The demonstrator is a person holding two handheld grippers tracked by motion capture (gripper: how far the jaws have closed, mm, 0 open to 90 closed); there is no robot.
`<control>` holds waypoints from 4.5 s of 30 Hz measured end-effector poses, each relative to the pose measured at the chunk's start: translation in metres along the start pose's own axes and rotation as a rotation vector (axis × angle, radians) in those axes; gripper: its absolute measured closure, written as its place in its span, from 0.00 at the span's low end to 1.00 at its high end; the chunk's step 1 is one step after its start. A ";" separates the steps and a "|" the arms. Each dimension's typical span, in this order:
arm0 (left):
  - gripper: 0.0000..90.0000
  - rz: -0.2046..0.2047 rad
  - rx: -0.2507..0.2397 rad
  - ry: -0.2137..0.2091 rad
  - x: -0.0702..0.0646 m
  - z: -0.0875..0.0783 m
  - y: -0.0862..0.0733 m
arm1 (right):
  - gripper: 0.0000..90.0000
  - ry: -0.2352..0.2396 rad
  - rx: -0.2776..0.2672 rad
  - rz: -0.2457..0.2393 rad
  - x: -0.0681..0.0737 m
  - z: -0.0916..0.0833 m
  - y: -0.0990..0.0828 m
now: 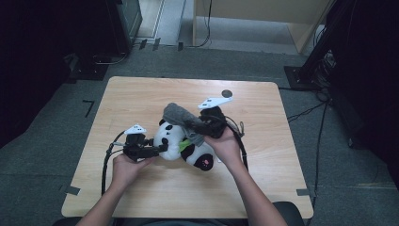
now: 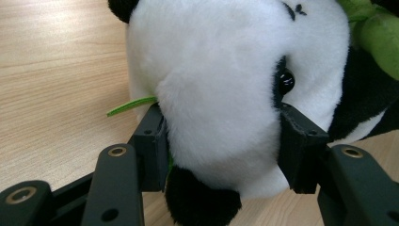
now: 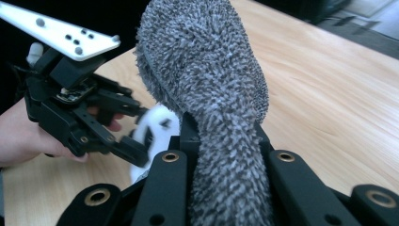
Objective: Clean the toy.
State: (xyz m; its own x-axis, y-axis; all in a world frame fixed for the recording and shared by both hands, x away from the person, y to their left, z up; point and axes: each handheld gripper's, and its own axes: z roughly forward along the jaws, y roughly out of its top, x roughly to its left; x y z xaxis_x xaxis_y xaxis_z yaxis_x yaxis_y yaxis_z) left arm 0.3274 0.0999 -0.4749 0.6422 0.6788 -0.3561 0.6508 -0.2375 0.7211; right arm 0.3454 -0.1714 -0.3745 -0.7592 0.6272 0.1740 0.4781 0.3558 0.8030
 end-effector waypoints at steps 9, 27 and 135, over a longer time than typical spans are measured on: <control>0.51 -0.026 0.014 0.036 -0.002 0.003 -0.005 | 0.86 0.082 0.116 -0.095 0.032 0.059 -0.009; 0.52 -0.043 0.028 -0.009 0.010 0.005 -0.004 | 0.87 -0.002 0.116 0.000 -0.012 0.038 -0.028; 0.48 -0.074 0.019 -0.040 0.020 0.010 0.003 | 0.86 -0.200 0.013 0.280 -0.081 -0.041 -0.097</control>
State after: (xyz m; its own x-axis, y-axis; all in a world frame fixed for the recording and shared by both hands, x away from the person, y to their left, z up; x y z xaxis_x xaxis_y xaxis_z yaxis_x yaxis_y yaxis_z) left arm 0.3463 0.1057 -0.4854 0.6073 0.6668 -0.4319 0.7045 -0.2006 0.6808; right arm 0.3423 -0.2854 -0.4433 -0.4966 0.8245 0.2710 0.6625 0.1584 0.7321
